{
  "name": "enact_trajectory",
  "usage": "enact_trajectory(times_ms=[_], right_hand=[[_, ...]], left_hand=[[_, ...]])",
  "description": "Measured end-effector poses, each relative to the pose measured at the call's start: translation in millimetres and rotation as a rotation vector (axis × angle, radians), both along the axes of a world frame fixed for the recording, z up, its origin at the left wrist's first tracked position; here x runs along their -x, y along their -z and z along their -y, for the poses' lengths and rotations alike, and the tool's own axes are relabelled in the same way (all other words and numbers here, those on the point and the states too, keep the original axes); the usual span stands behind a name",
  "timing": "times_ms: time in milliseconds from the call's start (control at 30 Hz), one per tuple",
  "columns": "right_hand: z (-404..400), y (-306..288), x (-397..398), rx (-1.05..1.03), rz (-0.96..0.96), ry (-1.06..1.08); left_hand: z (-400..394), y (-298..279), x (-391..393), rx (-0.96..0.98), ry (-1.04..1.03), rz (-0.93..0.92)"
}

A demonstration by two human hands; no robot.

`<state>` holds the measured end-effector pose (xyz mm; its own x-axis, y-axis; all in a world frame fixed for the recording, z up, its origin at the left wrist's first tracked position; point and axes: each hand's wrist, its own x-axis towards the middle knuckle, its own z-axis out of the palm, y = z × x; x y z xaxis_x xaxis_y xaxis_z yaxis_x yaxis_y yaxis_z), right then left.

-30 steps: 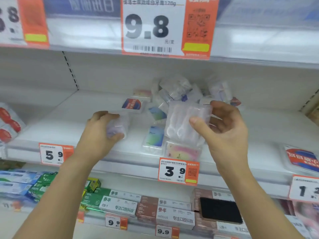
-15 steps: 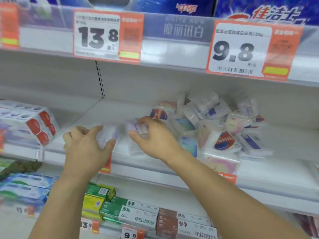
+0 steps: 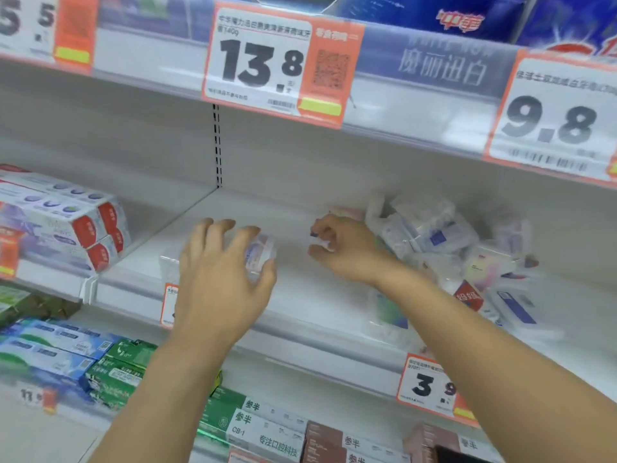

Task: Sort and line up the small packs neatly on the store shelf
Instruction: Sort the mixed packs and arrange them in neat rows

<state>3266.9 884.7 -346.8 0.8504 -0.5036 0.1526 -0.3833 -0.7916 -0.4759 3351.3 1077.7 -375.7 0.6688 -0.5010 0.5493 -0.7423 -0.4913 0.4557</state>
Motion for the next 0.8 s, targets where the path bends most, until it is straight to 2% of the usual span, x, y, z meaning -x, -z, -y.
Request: enact_trajectory(times_ms=[100,167,233,333,400,500,600,667,733,800], right_hand=[[38.2,1.5,-17.7,0.207,-0.244,0.043],[52.0,7.6,-29.2,0.243,-0.460,0.086],[58.8,19.9,-38.9,0.258,-0.551,0.093],[61.0,37.6,-43.1,0.314,-0.428,0.094],[60.7,40.4,-39.2,0.273,-0.334,0.072],[57.3,33.4,-25.4,0.174,-0.230,-0.038],[34.1,8.8,3.2,0.131,-0.050,-0.188],[14.1,-11.6,29.5,0.147,0.048,-0.279],[-1.4,-25.4,56.3,0.174,0.176,-0.345],[-8.8,-30.9,82.6,0.201,0.296,-0.387]], left_hand=[[6.9,3.5,0.2,-0.049,-0.050,-0.059],[7.4,6.4,-2.3,-0.047,-0.076,-0.043],[8.4,9.0,-5.1,-0.053,-0.082,-0.006],[11.2,11.6,-4.1,-0.059,-0.069,0.005],[12.9,10.4,-2.0,-0.023,-0.074,-0.022],[16.7,1.8,5.9,0.161,-0.081,-0.058],[23.3,-11.9,24.3,0.362,-0.013,-0.010],[31.9,-15.2,39.0,0.400,0.078,-0.021],[43.7,-15.2,53.3,0.378,0.188,-0.141],[55.1,-16.0,68.1,0.397,0.288,-0.355]])
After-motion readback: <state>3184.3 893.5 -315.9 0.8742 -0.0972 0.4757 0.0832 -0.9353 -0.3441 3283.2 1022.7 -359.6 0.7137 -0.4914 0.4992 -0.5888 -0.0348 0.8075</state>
